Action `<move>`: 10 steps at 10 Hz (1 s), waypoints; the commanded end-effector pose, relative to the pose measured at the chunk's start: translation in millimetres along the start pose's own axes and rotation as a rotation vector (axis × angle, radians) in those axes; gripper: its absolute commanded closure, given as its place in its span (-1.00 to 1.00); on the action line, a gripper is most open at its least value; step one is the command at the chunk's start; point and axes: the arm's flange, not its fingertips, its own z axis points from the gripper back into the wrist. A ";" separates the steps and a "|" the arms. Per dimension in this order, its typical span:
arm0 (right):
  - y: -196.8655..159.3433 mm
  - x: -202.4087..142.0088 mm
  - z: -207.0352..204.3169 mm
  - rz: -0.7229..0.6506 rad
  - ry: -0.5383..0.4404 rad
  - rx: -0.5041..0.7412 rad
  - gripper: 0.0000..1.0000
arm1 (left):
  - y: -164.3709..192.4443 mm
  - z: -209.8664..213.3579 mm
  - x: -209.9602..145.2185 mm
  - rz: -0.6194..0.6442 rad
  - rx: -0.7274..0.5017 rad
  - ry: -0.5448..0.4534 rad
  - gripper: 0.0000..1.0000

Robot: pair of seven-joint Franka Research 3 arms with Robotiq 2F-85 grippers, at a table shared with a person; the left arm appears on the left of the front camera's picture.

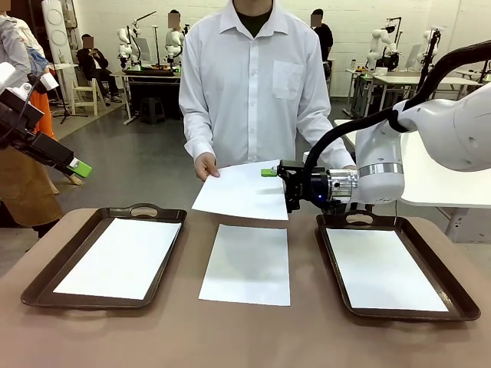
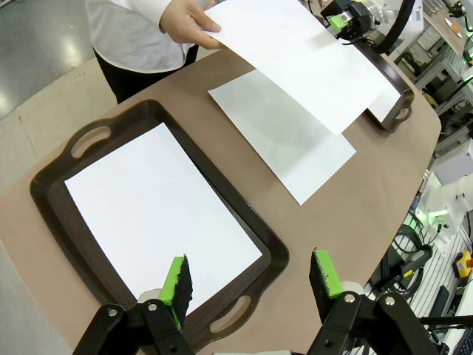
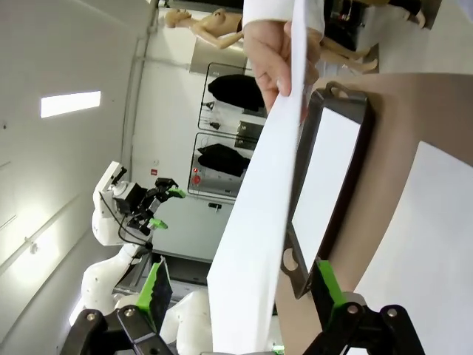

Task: Sort the A4 documents.
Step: Receive the A4 Paper.

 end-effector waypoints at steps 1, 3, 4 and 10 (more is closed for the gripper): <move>2.9 3.9 3.4 -0.016 0.063 0.010 -1.00 | 0.7 -0.1 -1.9 -0.020 0.005 0.002 -0.67; 3.4 0.7 3.9 -0.032 0.119 0.029 -0.63 | 0.7 -0.1 -1.9 -0.020 0.005 0.002 -0.67; 2.2 0.4 4.3 -0.058 0.134 0.030 -0.48 | 0.7 -0.1 -1.9 -0.020 0.005 0.002 -0.67; 2.6 2.6 5.6 -0.070 0.145 0.015 0.63 | 0.7 -0.1 -1.9 -0.020 0.005 0.002 -0.67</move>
